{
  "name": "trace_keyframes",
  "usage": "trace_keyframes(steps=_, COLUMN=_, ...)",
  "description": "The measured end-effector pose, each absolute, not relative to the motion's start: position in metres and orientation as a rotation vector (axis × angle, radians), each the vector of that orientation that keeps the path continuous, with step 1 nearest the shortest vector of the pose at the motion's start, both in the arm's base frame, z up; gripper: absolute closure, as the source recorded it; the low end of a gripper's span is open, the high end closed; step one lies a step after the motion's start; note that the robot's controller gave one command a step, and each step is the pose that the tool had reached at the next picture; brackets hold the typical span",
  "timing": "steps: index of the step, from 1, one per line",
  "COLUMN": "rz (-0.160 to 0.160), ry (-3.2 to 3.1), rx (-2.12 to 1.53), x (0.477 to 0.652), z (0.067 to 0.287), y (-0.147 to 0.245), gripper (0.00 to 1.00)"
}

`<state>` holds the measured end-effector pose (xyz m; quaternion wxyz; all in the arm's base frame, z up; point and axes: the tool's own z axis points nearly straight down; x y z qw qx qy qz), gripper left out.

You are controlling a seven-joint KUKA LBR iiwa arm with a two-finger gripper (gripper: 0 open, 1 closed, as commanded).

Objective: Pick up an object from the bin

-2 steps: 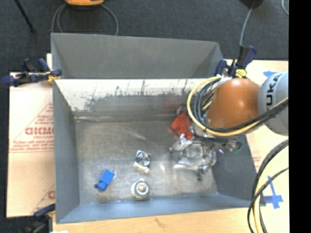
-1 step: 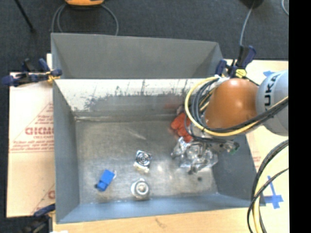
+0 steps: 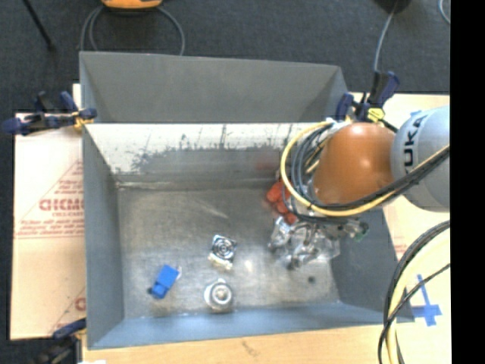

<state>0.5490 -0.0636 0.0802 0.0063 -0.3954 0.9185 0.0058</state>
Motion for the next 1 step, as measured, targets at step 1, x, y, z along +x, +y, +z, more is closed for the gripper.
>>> trace_keyframes(steps=1, rz=0.005, ry=2.914, rx=-1.147, x=0.5511, z=0.1268, y=-0.0584, gripper=1.0)
